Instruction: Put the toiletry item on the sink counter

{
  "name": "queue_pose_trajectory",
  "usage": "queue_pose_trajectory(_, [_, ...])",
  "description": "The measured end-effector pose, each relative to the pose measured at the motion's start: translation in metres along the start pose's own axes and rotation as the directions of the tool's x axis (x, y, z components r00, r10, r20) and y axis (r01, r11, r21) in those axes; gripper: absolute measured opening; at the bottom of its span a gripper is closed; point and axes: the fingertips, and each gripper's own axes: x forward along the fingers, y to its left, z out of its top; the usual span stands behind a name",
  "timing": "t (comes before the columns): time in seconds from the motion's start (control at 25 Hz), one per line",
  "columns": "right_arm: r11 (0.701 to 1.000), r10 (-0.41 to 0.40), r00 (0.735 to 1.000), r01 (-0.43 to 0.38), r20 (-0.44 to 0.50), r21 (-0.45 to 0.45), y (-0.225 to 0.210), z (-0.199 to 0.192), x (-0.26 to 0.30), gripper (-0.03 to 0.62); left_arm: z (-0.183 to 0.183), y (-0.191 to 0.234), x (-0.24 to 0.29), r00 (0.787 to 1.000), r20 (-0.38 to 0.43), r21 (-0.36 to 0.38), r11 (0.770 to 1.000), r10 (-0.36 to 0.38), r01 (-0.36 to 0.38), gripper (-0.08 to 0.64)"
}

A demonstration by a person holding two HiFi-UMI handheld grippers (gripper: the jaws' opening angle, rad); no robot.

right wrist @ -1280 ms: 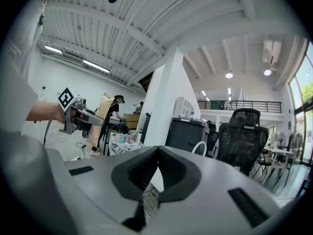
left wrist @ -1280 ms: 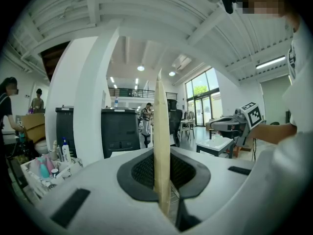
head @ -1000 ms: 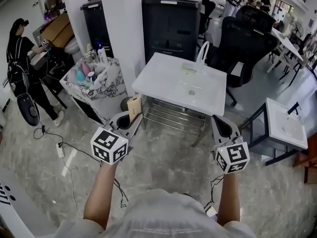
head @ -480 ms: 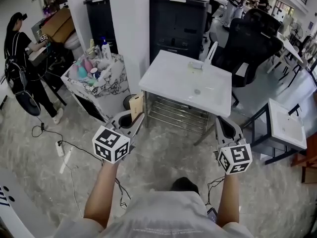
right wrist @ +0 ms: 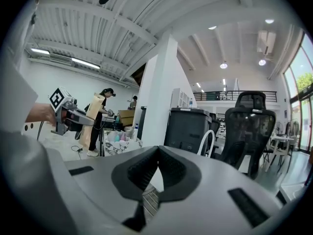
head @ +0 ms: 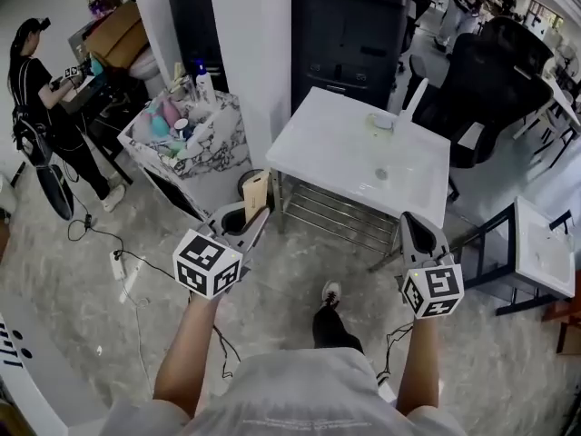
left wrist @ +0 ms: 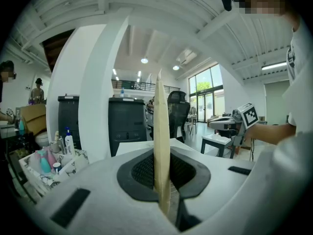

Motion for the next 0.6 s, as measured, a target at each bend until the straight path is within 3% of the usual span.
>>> queue_pose_trajectory(0.36, [0.995, 0.102, 0.995, -0.102, 0.009, -0.009, -0.081, 0.003, 0.12, -0.003, 0.042, 0.052, 0.123, 0.999, -0.003, 0.008, 0.999, 0.049, -0.049, 0.029])
queue_pose_trajectory(0.6, [0.984, 0.153, 0.988, -0.153, 0.013, 0.095, -0.133, 0.0, 0.204, -0.003, 0.06, 0.08, 0.208, 0.997, -0.038, -0.014, 0.998, 0.068, -0.069, 0.029])
